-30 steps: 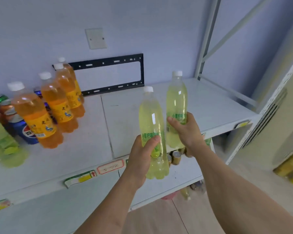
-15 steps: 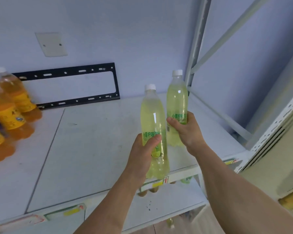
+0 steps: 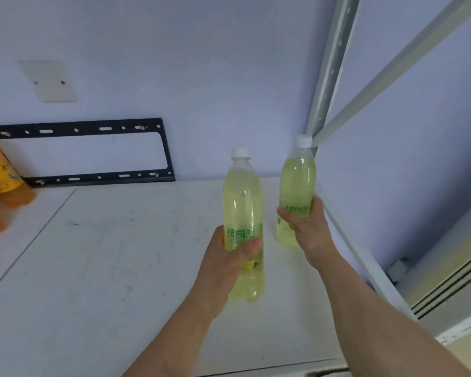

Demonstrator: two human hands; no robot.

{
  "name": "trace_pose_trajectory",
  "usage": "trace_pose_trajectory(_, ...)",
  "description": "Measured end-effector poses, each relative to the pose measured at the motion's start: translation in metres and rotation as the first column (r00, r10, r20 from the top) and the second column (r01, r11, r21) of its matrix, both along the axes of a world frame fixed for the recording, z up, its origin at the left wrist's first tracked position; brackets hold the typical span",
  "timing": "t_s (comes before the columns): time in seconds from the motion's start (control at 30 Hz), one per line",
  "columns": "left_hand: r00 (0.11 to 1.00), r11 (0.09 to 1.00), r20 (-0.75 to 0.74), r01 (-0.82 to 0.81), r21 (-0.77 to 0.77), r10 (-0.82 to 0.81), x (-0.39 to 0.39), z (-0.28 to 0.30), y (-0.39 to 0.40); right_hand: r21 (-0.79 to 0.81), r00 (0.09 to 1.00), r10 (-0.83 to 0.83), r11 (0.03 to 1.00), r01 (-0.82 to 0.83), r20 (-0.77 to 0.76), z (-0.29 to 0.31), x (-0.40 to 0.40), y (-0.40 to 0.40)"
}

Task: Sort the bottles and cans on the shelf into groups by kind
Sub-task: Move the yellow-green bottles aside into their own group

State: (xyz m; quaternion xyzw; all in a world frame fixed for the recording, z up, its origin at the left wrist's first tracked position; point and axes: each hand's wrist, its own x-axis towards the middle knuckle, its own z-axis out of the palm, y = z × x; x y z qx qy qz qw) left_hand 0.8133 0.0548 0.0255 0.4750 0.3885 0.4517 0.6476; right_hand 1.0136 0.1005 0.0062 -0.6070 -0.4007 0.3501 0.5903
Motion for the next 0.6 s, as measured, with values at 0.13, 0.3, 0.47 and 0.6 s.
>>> trace_pose_trajectory(0.13,0.996,0.996,-0.040,-0.084,0.012,0.084,0.021,-0.005,0.011,-0.005,0.999,0.048,0.999,-0.048,-0.015,-0.011,0.019,0.015)
trace_pose_trajectory(0.3,0.980,0.989,-0.138,-0.136,0.062,0.144,0.031,-0.011,0.031,-0.016,0.997,0.073,0.997,-0.073,0.008,-0.016,0.025,0.016)
trace_pose_trajectory(0.47,0.967,0.984,-0.198,-0.138,0.116,0.159,0.034,-0.015,0.049,-0.101,0.993,0.094,0.991,-0.086,0.074,-0.012,0.028,0.004)
trace_pose_trajectory(0.6,0.947,0.981,-0.279,-0.123,0.150,0.161,0.032,-0.023,0.065,-0.357,0.903,0.122,0.934,0.037,0.412,-0.026,0.026,-0.015)
